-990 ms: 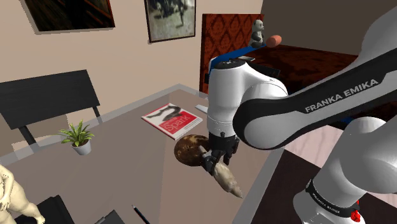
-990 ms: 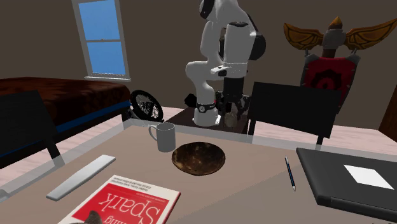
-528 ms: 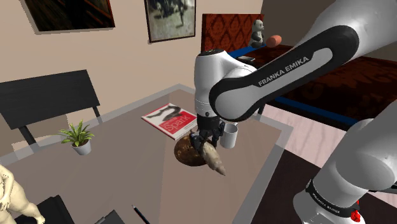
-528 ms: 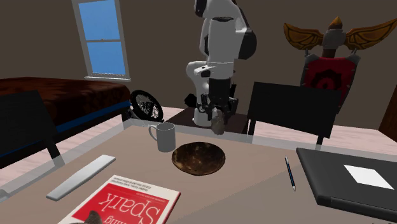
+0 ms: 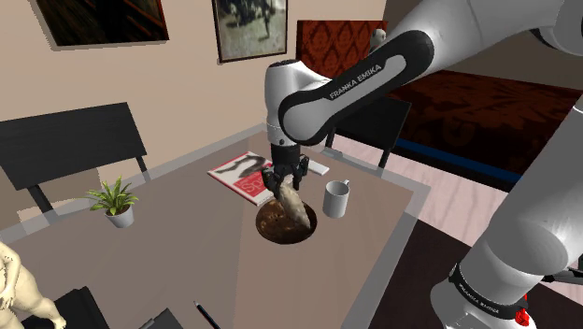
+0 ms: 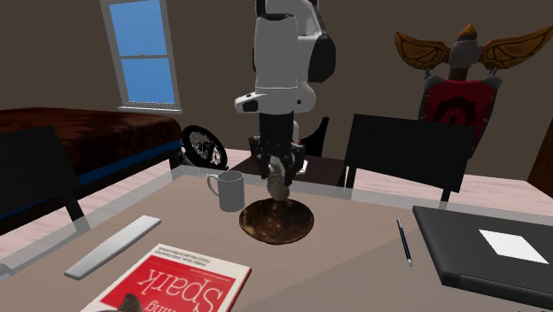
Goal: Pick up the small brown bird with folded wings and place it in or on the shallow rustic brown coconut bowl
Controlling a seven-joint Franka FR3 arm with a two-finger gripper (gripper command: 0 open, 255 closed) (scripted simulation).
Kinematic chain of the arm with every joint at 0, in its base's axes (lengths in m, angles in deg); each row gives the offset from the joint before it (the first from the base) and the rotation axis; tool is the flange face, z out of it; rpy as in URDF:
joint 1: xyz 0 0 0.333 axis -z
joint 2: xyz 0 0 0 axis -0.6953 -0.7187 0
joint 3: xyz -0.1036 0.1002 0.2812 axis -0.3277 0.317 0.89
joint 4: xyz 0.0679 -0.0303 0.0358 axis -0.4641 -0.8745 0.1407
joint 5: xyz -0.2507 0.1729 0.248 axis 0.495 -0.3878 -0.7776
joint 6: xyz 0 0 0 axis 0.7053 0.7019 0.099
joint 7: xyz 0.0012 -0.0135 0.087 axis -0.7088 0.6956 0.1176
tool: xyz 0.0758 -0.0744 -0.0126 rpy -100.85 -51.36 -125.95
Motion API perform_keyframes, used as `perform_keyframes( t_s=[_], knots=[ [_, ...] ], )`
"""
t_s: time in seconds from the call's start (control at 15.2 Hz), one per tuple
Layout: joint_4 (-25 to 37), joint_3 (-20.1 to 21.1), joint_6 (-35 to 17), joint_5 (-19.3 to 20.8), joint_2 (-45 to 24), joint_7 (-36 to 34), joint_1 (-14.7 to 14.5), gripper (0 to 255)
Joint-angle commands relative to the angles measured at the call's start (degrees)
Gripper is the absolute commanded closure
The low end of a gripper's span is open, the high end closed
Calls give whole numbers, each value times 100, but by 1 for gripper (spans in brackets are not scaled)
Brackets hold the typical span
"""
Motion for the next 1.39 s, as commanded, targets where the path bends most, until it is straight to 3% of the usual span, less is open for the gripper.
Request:
perform_keyframes(
  t_s=[0.0,0.86,1.32],
  knots=[
    [96,-28,-97,152,-223,-42,23,255],
    [-184,-134,-1029,718,-988,-445,-65,255],
    [-188,-151,-1052,731,-1009,-455,-80,255]
  ],
)
